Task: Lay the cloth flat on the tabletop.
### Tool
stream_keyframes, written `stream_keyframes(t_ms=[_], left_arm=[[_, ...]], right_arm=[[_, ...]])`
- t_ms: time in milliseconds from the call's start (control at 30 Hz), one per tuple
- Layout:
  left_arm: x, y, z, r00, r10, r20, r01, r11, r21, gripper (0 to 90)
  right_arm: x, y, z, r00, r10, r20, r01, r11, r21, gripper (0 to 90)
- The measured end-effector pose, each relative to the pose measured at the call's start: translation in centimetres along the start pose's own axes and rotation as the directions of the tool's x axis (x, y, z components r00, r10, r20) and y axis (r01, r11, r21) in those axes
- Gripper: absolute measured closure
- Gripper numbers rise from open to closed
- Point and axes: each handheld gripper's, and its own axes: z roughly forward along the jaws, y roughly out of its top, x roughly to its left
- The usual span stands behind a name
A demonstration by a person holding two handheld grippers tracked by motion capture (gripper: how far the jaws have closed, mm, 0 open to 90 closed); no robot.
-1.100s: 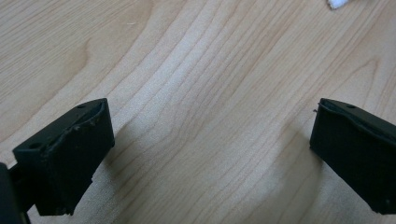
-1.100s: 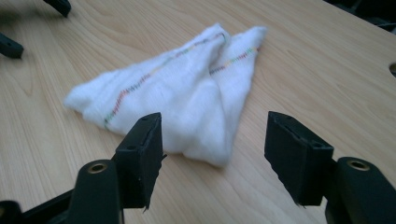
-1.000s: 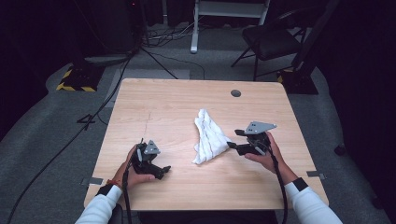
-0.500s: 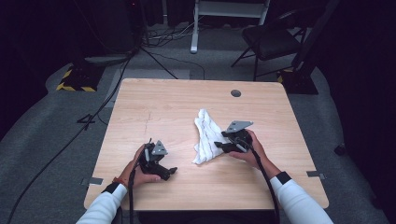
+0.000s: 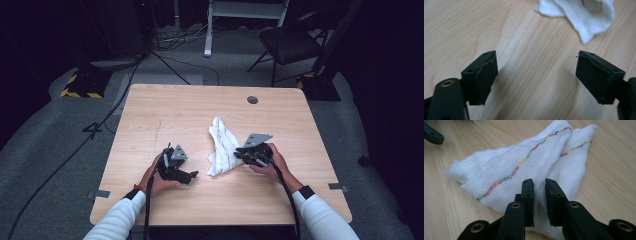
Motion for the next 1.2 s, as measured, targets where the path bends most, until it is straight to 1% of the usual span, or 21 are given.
stream_keyframes(t_ms=[33, 67, 100, 133, 167, 233, 300, 367, 467, 500, 533, 600, 633, 667, 833, 867, 933, 967, 1033, 1133, 1200], left_arm=[[-0.1, 0.7, 0.2, 0.9999, -0.005, 0.014, 0.005, 0.9998, -0.018, 19.3], [-0.1, 0.7, 0.2, 0.9999, -0.005, 0.014, 0.005, 0.9998, -0.018, 20.2], [-0.3, 1.5, 0.4, 0.9997, 0.001, 0.024, 0.0, 0.9993, -0.038, 21.5], [-0.3, 1.5, 0.4, 0.9997, 0.001, 0.024, 0.0, 0.9993, -0.038, 22.5], [-0.6, 2.3, 0.8, 0.9995, 0.02, 0.023, -0.019, 0.9989, -0.042, 24.8], [-0.8, 2.9, 1.4, 0.9989, 0.044, 0.018, -0.043, 0.9984, -0.035, 30.2], [-0.9, 3.5, 2.1, 0.9982, 0.053, 0.03, -0.052, 0.9984, -0.024, 35.7], [-1.0, 4.0, 2.7, 0.997, 0.061, 0.046, -0.06, 0.9979, -0.023, 37.3], [-1.1, 4.8, 3.5, 0.9953, 0.071, 0.065, -0.07, 0.9973, -0.023, 43.3], [-1.1, 5.0, 3.8, 0.9948, 0.076, 0.068, -0.075, 0.997, -0.021, 46.8], [-1.1, 5.2, 4.0, 0.9941, 0.088, 0.063, -0.087, 0.996, -0.022, 49.2], [-1.3, 5.4, 4.5, 0.9925, 0.113, 0.047, -0.114, 0.9935, 0.008, 56.5], [-1.4, 5.5, 4.7, 0.9905, 0.124, 0.059, -0.126, 0.992, 0.016, 59.2], [-1.4, 5.5, 4.8, 0.988, 0.137, 0.072, -0.139, 0.9902, 0.019, 63.4], [-1.1, 5.6, 4.7, 0.9844, 0.146, 0.099, -0.15, 0.9881, 0.035, 73.5], [-1.0, 5.7, 4.7, 0.9838, 0.139, 0.114, -0.144, 0.9886, 0.042, 76.1], [-0.9, 5.6, 4.6, 0.9817, 0.142, 0.127, -0.149, 0.9878, 0.047, 81.7], [-0.8, 5.5, 4.6, 0.9812, 0.141, 0.132, -0.148, 0.9881, 0.043, 83.5], [-0.8, 5.5, 4.5, 0.9806, 0.142, 0.135, -0.149, 0.9876, 0.048, 85.2], [-0.6, 5.4, 4.3, 0.9812, 0.139, 0.134, -0.147, 0.9879, 0.049, 86.0], [-0.5, 5.3, 4.1, 0.9817, 0.144, 0.125, -0.152, 0.9867, 0.059, 86.2]], right_arm=[[0.0, -0.1, -0.3, 1.0, -0.008, 0.003, 0.008, 1.0, -0.001, 80.4], [0.0, -0.1, -0.3, 1.0, -0.008, 0.003, 0.008, 1.0, -0.001, 80.4], [0.0, -0.3, -0.6, 0.9999, -0.009, 0.009, 0.009, 1.0, -0.005, 79.5], [0.0, -0.3, -0.6, 0.9999, -0.009, 0.009, 0.009, 1.0, -0.005, 79.5], [-0.1, -0.4, -1.1, 0.9996, -0.016, 0.022, 0.016, 1.0, 0.0, 80.1], [-0.3, -0.6, -1.5, 0.9995, -0.015, 0.027, 0.015, 1.0, -0.004, 80.3], [-0.4, -0.9, -1.8, 0.9995, -0.006, 0.03, 0.006, 1.0, -0.006, 78.7], [-0.5, -1.1, -1.9, 0.9994, -0.007, 0.034, 0.008, 1.0, -0.003, 77.2], [-0.6, -1.2, -1.9, 0.9994, -0.001, 0.033, 0.001, 1.0, -0.003, 73.2], [-0.6, -1.2, -1.9, 0.9993, -0.003, 0.038, 0.004, 1.0, -0.003, 69.9], [-0.5, -1.1, -1.9, 0.9991, -0.003, 0.043, 0.003, 1.0, -0.004, 64.7], [-0.5, -0.9, -1.9, 0.999, 0.01, 0.043, -0.01, 1.0, -0.007, 59.5], [-0.5, -0.7, -1.9, 0.9992, 0.018, 0.035, -0.018, 1.0, -0.015, 56.7], [-0.5, -0.6, -1.8, 0.9988, 0.022, 0.045, -0.021, 1.0, -0.021, 53.6], [-0.1, 0.4, -1.1, 0.9988, 0.034, 0.036, -0.033, 0.999, -0.038, 51.2], [0.0, 0.5, -0.8, 0.999, 0.034, 0.028, -0.034, 0.999, -0.033, 52.5], [0.3, 0.9, -0.4, 0.9996, 0.023, 0.018, -0.022, 0.999, -0.031, 61.8], [0.4, 1.0, -0.2, 0.9996, 0.01, 0.027, -0.01, 1.0, -0.018, 66.6], [0.6, 1.0, 0.2, 0.9994, -0.012, 0.032, 0.012, 1.0, -0.001, 75.3], [0.4, 0.8, 0.2, 0.9994, -0.012, 0.032, 0.012, 1.0, 0.006, 86.2], [0.2, 0.6, -0.2, 0.9993, -0.015, 0.033, 0.015, 1.0, 0.004, 90.0]])
